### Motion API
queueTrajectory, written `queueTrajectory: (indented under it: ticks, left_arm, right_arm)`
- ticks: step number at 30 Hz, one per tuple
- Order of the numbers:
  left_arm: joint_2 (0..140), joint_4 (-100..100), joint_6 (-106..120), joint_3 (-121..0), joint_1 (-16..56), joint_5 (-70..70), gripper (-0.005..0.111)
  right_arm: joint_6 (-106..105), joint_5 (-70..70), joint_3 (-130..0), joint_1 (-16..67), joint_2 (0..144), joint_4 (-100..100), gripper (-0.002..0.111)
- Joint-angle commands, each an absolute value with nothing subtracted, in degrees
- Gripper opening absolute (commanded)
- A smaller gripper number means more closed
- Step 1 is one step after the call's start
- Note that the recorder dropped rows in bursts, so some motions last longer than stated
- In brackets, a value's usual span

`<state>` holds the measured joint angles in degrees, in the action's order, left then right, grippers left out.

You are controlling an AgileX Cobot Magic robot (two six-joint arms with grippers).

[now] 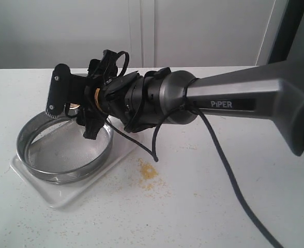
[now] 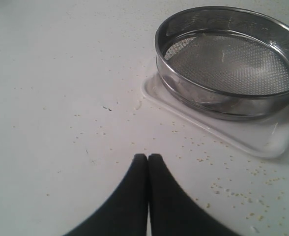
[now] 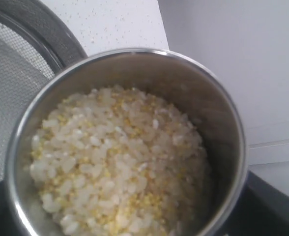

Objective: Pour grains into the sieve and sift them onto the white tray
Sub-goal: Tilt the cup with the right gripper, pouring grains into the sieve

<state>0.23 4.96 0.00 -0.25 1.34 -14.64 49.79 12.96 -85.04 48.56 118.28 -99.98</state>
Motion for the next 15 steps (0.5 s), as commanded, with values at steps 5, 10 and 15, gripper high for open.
queueTrajectory:
  ticks: [5,10,15]
  left_arm:
    - [0.0,5.3,0.0,0.0,1.3,-14.6,0.000]
    - [0.0,5.3,0.0,0.0,1.3,-14.6,0.000]
    - [0.0,5.3,0.0,0.0,1.3,-14.6,0.000]
  right_arm:
    - [40.9,16.7,-86.2,51.2,119.8,-99.9,0.000]
    - [40.7,17.4,-86.2,51.3,120.1,-99.9,0.000]
    - [38.6,18.3,-86.2,51.3,120.2,-99.9,0.000]
